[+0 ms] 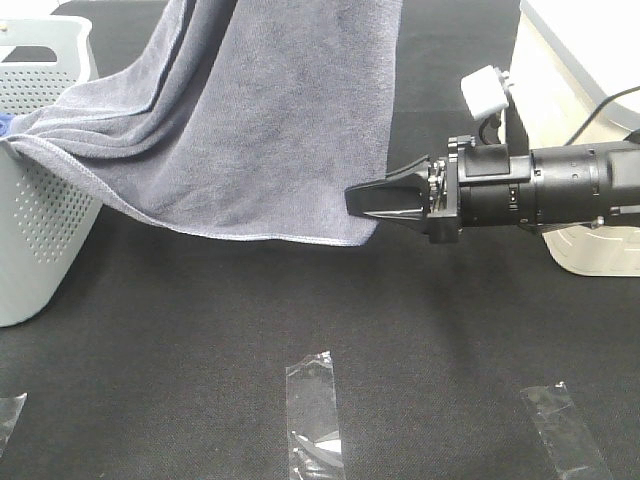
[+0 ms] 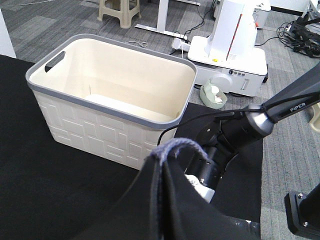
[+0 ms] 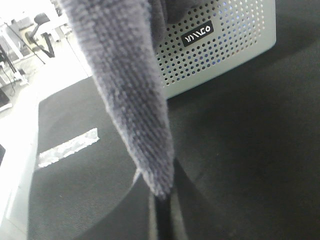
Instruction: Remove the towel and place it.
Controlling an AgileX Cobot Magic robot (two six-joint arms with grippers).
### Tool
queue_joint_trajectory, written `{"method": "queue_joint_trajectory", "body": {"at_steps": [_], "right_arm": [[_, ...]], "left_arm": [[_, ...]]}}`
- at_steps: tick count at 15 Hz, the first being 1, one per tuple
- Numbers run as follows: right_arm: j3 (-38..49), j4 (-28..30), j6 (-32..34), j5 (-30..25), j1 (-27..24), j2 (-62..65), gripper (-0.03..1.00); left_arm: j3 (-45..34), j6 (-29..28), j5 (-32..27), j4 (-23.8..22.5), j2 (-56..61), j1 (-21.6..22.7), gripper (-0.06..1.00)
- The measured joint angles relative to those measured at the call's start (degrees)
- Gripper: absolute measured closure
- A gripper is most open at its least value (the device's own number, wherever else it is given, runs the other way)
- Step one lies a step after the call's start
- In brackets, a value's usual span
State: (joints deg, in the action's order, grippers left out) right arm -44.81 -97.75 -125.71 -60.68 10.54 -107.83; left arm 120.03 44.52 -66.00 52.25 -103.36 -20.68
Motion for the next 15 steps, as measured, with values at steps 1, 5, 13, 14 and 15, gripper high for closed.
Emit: {"method": "queue_joint_trajectory", "body": {"at_steps": [1, 5, 13, 14, 15], "right_arm": [[0.00, 0.00, 2.23, 0.00, 0.00, 0.00, 0.97], [0.00, 0.06, 11.80, 0.00, 0.00, 0.00, 0.97], [-24.24, 43.43, 78.21, 1.66, 0.00, 6.13, 0.97], [-28.13, 50.31, 86.46, 2.12, 0.00, 6.13, 0.97], [-32.54, 57.75, 94.19, 2.35, 0.00, 6.13, 0.97]], "left_arm": [[0.00, 0.00, 0.00, -1.03, 0.00, 0.00, 0.94], [0.00, -2.81, 2.06, -6.76, 0.00, 0.00, 0.94], [0.00, -35.41, 8.31, -30.42, -7.73, 0.00, 0.94], [0.00, -36.27, 9.97, -30.54, -9.28, 0.00, 0.94], [0.00, -36.50, 12.83, -30.60, -11.00, 0.00, 0.94]]}}
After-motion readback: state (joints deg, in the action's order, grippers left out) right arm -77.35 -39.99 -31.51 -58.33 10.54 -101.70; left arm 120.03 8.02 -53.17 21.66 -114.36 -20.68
